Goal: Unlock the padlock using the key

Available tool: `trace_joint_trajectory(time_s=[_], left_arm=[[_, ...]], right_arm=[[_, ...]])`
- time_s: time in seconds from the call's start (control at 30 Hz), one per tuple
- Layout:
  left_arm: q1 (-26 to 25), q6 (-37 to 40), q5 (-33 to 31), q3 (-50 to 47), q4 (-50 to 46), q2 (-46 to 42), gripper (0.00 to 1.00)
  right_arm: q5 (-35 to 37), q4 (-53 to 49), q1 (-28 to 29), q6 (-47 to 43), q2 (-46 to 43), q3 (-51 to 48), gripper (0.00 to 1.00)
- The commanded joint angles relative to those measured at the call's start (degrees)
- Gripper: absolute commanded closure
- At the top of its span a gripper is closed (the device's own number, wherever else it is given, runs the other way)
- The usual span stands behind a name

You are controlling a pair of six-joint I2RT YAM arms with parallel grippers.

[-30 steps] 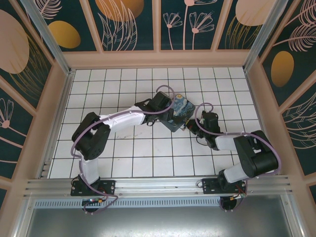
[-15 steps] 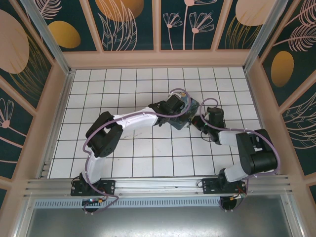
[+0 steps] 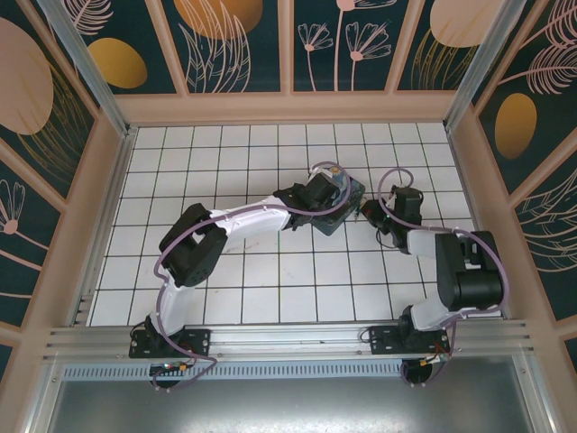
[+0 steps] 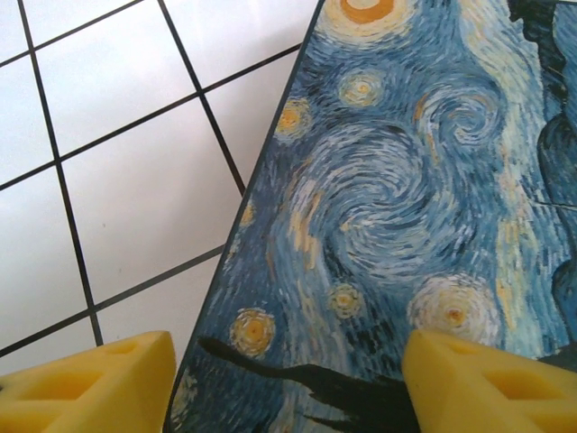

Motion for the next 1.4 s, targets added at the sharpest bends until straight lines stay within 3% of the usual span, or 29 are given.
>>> trace_joint_trajectory(time_s=[0.0, 0.37, 0.5, 0.63, 0.73, 0.9, 0.93, 0.97, 1.1, 1.2, 1.37], left_arm=[[0.22, 0.44, 2.96, -3.58, -9.68, 2.66, 0.27], [0.36, -3.56, 7.27, -3.98, -7.43, -10.03, 0.15], [0.31, -5.86, 6.81, -7.44, -5.52, -16.88, 0.13], [0.95, -7.85, 5.68, -11.73, -4.34, -24.14, 0.12], [2.07, -9.39, 5.13, -15.62, -3.36, -29.37, 0.12], [6.53, -11.66, 4.45, -22.02, -2.23, -37.12, 0.12], [7.85, -12.08, 4.16, -23.3, -2.04, -38.67, 0.12], [9.08, -12.28, 3.3, -24.57, -1.64, -40.17, 0.11], [12.84, -11.73, -2.91, -28.23, 0.23, -44.27, 0.06], [16.63, -9.89, -7.12, -30.71, 2.52, -45.92, 0.05], [22.45, -2.77, -14.1, -45.1, 23.47, -51.73, 0.02]], right_arm=[[0.11, -0.49, 0.66, 2.36, -7.76, -5.66, 1.0], [6.27, -11.16, 3.86, 7.7, -29.96, -19.16, 1.0], [9.46, -17.2, 3.57, 9.12, -33.2, -20.31, 1.0], [11.38, -21.92, 3.58, 9.56, -34.55, -20.0, 0.92], [13.62, -26.79, 3.49, 10.03, -36.56, -19.03, 0.76], [16.71, -34.43, 3.34, 11.43, -43.18, -16.34, 0.31], [17.08, -35.63, 3.31, 11.27, -44.35, -15.22, 0.11], [17.62, -36.68, 3.31, 11.02, -45.24, -13.83, 0.01], [20.82, -38.82, 3.13, 6.96, -44.5, -6.12, 0.01], [28.56, -40.18, 3.14, 0.49, -40.0, 1.92, 0.01], [41.53, -29.11, 3.31, -15.47, -31.16, 5.02, 0.01]])
